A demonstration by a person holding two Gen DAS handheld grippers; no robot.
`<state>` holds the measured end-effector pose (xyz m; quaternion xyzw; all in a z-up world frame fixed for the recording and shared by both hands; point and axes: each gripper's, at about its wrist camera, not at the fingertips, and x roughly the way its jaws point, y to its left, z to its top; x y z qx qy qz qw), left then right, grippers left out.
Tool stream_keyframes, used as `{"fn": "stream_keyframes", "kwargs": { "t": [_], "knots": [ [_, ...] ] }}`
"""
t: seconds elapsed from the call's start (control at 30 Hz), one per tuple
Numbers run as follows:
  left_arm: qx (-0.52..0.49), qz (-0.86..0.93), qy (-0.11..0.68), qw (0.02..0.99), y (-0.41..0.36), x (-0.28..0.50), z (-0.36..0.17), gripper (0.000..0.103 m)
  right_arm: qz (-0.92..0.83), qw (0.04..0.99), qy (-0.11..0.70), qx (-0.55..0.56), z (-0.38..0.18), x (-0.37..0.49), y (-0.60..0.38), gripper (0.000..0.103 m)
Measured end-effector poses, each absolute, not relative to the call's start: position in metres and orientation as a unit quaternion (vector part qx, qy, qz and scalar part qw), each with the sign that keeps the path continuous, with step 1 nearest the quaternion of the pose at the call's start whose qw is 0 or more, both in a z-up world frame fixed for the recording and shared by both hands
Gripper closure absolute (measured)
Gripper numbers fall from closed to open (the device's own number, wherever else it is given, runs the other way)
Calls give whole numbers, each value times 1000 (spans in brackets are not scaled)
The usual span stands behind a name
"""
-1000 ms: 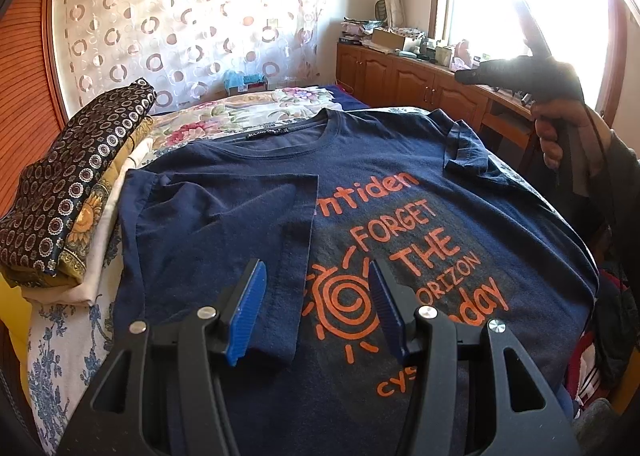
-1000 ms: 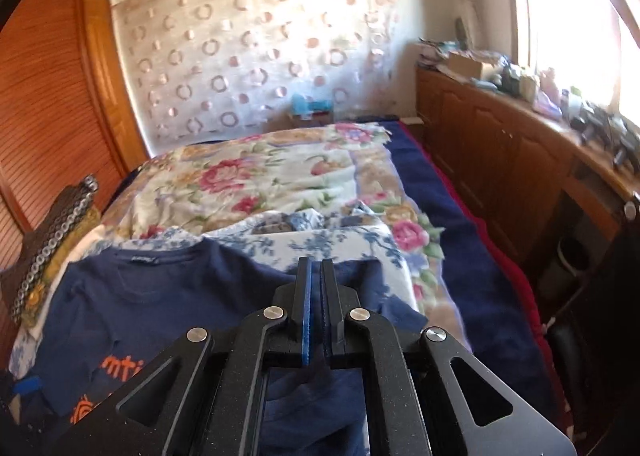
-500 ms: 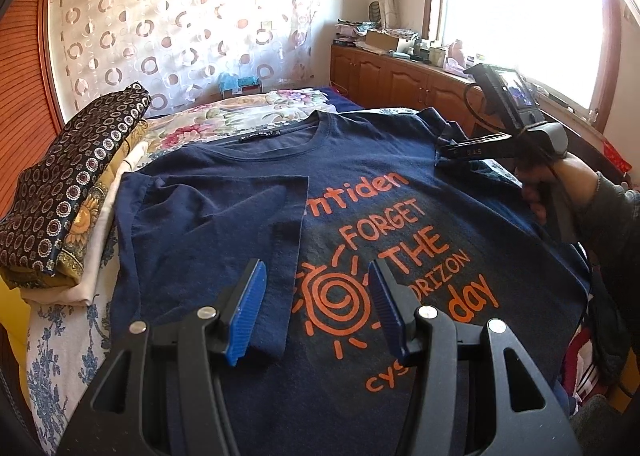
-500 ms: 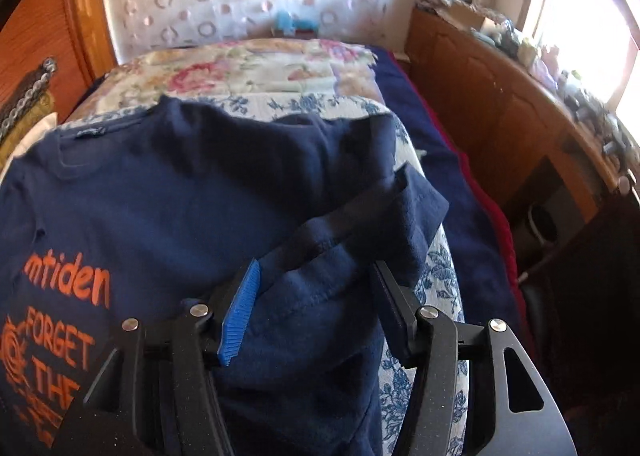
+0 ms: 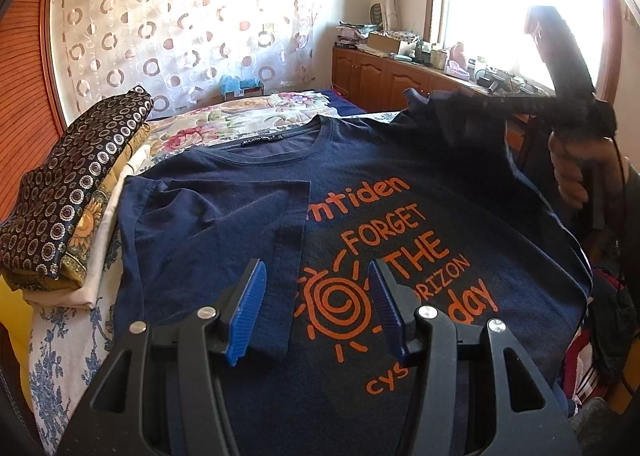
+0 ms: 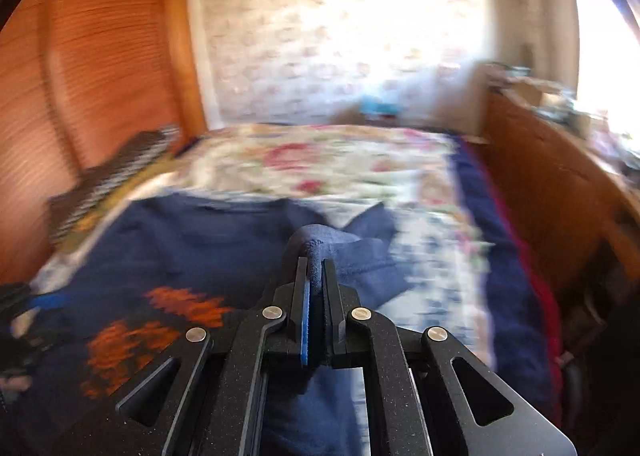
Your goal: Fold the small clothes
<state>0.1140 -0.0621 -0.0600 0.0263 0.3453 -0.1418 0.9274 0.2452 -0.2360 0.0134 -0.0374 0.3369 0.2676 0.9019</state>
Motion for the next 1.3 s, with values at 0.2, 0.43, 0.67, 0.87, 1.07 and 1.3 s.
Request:
{"fn": "stream_keyframes", "kwargs": {
  "t": [0.2,0.43,0.67,0.87,1.07,1.3],
  "knots": [
    [24,-141,344,928,-61,114,-58,50,257,899,351,-59,-2,239,-230,49],
    [24,-165,342,925,-69,123,-54,50,151,915,372,-41,-17,256,-266,49],
    [43,-229,349,908,-104,163,-41,50,94,913,392,-58,-46,236,-291,49],
    [47,-286,366,884,-145,221,-39,59,94,902,417,-65,-69,229,-288,49],
    [32,-329,397,856,-178,267,-56,71,97,899,426,-43,-70,235,-296,40],
    [39,-340,426,837,-211,310,-72,72,92,900,423,-52,-70,233,-292,39]
  ]
}}
